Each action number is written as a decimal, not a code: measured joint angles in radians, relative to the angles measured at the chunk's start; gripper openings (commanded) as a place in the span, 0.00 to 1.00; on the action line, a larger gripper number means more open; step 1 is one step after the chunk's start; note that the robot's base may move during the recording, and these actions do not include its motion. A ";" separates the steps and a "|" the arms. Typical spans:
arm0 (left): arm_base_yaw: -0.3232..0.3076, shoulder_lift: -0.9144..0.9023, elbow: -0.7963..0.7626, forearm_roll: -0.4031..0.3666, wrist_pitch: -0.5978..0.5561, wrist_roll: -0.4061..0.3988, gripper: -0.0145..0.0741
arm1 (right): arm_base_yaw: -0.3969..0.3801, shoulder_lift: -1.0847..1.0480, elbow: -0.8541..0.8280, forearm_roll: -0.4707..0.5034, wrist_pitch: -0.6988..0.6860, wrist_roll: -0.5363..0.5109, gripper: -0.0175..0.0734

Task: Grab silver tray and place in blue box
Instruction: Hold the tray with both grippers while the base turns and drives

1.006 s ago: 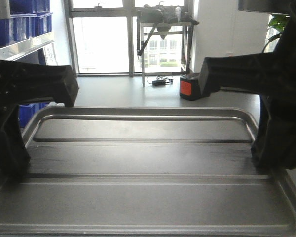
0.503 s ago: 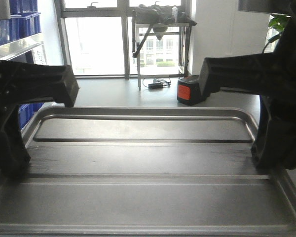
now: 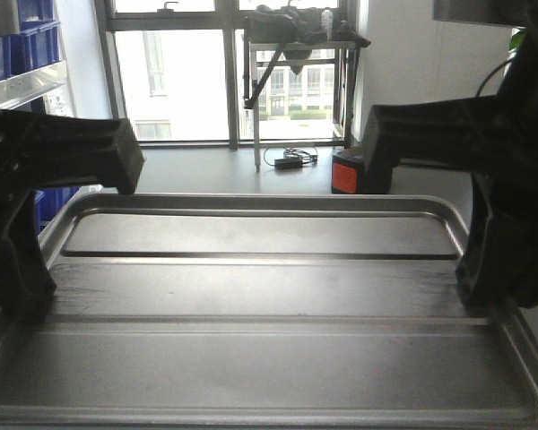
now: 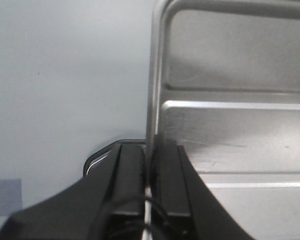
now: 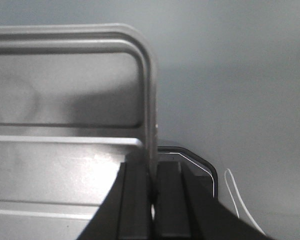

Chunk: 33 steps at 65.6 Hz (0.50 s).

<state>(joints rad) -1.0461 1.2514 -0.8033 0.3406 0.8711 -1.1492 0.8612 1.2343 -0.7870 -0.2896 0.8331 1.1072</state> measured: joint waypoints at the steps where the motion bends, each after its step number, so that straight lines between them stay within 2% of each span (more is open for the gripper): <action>1: 0.000 0.000 0.000 0.000 0.000 0.000 0.15 | 0.000 0.000 0.000 0.000 0.000 0.000 0.25; 33: 0.000 0.000 0.000 0.000 0.000 0.000 0.15 | 0.000 0.000 0.000 0.000 0.000 0.000 0.25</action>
<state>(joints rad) -1.0461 1.2514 -0.8033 0.3406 0.8711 -1.1492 0.8612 1.2343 -0.7870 -0.2896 0.8331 1.1072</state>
